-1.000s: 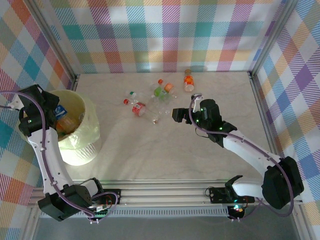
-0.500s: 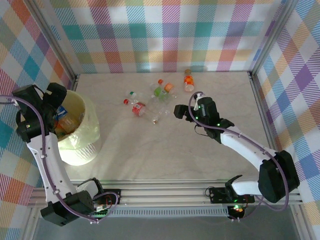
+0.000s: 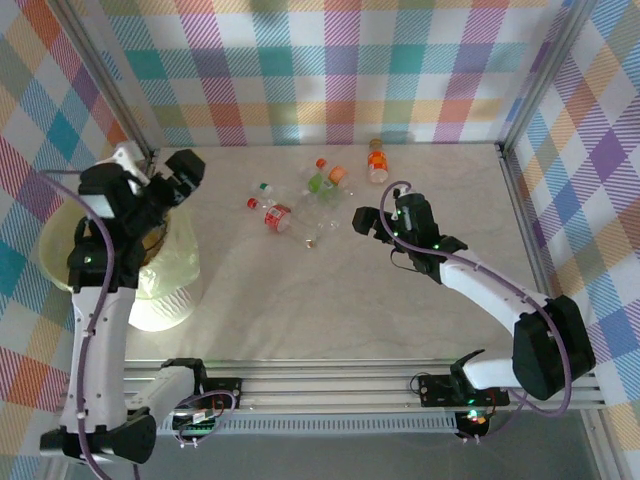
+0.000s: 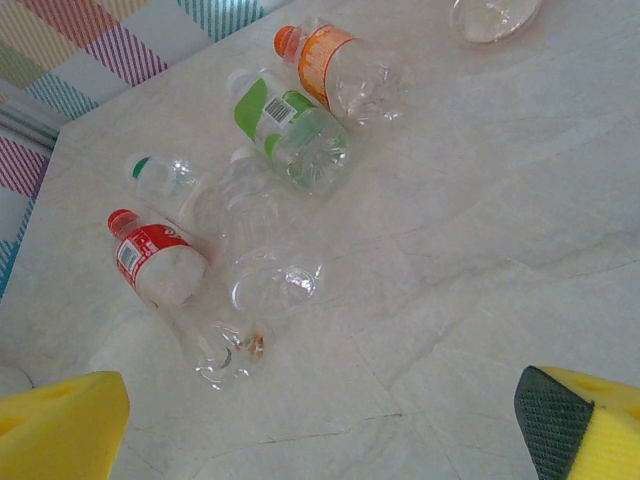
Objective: Put the plastic bottles in the bin
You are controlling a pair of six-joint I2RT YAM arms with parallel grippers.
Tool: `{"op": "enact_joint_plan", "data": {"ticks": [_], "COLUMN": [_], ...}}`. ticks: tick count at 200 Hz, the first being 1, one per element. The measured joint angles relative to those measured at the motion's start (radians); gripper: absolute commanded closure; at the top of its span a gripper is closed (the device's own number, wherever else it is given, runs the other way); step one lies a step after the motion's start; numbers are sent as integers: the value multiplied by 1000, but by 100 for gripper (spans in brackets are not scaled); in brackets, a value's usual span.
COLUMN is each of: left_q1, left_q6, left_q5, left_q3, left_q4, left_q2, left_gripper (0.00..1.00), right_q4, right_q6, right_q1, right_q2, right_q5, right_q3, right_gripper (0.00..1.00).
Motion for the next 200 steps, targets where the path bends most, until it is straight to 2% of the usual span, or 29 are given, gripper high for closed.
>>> {"op": "enact_joint_plan", "data": {"ticks": [57,97,138,200], "left_q1": [-269,-407,-464,-473], "left_q6": [9,8,-6,-21], "left_q5": [-65,-87,-106,-148], "left_q3": [-11,-11,-39,-101], "left_q4": [88,103,116,116], "left_q2": [153,277,343,346], "left_gripper": [0,0,0,0], "right_q4": [-26,-71,-155,-292], "right_q6": [3,-1,-93,-279], "right_q1": [0,-5,-34,-164], "right_q2": [78,216,406,708], "right_q5": [-50,-69,-66,9], "right_q3": [45,169,374,768], "right_gripper": [0,0,0,1]}}
